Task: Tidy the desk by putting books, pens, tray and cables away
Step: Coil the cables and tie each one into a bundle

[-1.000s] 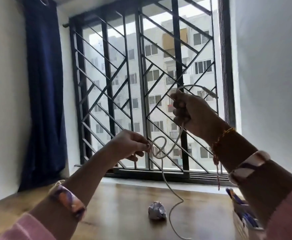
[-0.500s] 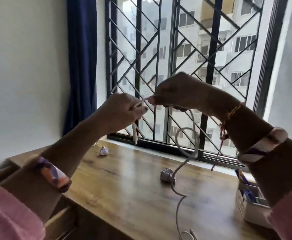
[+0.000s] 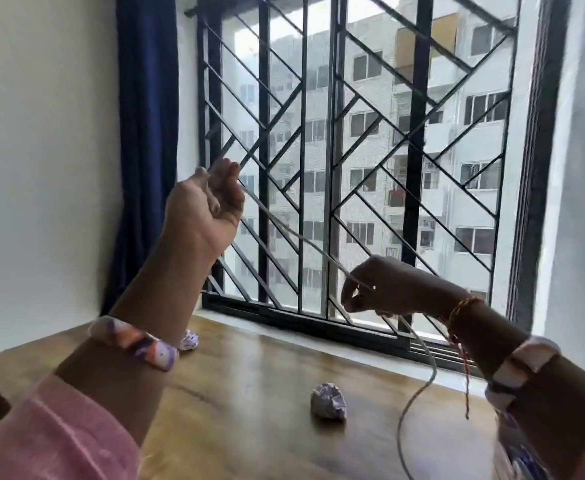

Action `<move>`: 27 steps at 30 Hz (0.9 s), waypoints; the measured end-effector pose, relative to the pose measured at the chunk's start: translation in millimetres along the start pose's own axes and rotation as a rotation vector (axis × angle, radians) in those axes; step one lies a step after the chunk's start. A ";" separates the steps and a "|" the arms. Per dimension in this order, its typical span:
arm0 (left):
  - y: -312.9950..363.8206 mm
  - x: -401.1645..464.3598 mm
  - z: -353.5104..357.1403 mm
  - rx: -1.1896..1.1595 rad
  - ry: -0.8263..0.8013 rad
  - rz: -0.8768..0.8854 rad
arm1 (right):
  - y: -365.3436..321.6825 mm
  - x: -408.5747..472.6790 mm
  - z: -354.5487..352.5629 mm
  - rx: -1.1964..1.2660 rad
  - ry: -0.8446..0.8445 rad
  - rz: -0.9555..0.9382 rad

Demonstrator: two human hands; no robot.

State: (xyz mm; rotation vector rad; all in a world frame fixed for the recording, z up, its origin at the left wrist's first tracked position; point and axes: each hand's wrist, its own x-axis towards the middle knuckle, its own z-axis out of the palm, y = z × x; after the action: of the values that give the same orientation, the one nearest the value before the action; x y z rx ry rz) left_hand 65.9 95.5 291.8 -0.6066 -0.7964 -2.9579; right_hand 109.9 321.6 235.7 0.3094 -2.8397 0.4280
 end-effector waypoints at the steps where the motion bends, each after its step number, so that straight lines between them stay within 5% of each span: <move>1: -3.6 12.1 2.6 -0.003 0.052 0.080 | 8.3 4.5 0.1 0.010 -0.019 0.018; 4: -19.3 48.4 1.8 0.084 0.170 0.217 | 29.5 19.4 0.6 0.227 -0.076 0.070; 6: -30.8 65.2 -13.1 0.539 0.282 0.468 | 36.1 28.6 5.3 0.357 -0.055 0.083; 7: -35.5 76.4 -25.3 0.895 0.322 0.745 | 40.8 34.4 7.6 0.362 -0.005 0.075; 9: -41.5 90.7 -49.5 1.540 0.039 1.294 | 48.4 45.8 10.8 0.400 0.129 0.052; 12: -42.8 102.3 -77.9 2.115 -0.394 1.407 | 57.2 61.3 8.6 0.718 0.314 0.085; 14: -42.6 109.1 -91.7 2.318 -0.504 1.251 | 61.4 69.6 2.8 0.955 0.379 0.112; 16: -44.4 110.8 -94.6 2.427 -0.591 0.911 | 66.0 77.1 -1.5 1.019 0.417 0.116; 19: -45.5 120.2 -94.9 2.070 -0.742 0.232 | 69.5 94.4 -2.0 0.912 0.510 0.127; 21: -45.2 123.9 -92.7 1.744 -0.824 -0.051 | 68.3 105.1 -4.2 0.852 0.593 0.115; 24: -37.9 139.0 -100.5 1.422 -0.888 -0.169 | 59.9 126.0 -8.0 0.735 0.748 0.068; 27: -23.7 164.9 -122.2 1.483 -1.003 -0.173 | 46.3 149.3 -20.7 0.625 0.915 0.056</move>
State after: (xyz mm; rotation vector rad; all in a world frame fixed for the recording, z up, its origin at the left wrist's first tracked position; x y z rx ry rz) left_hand -133.7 70.1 244.8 -1.6543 -2.5622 -1.1067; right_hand -38.1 345.9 284.3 0.0922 -1.7770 1.1239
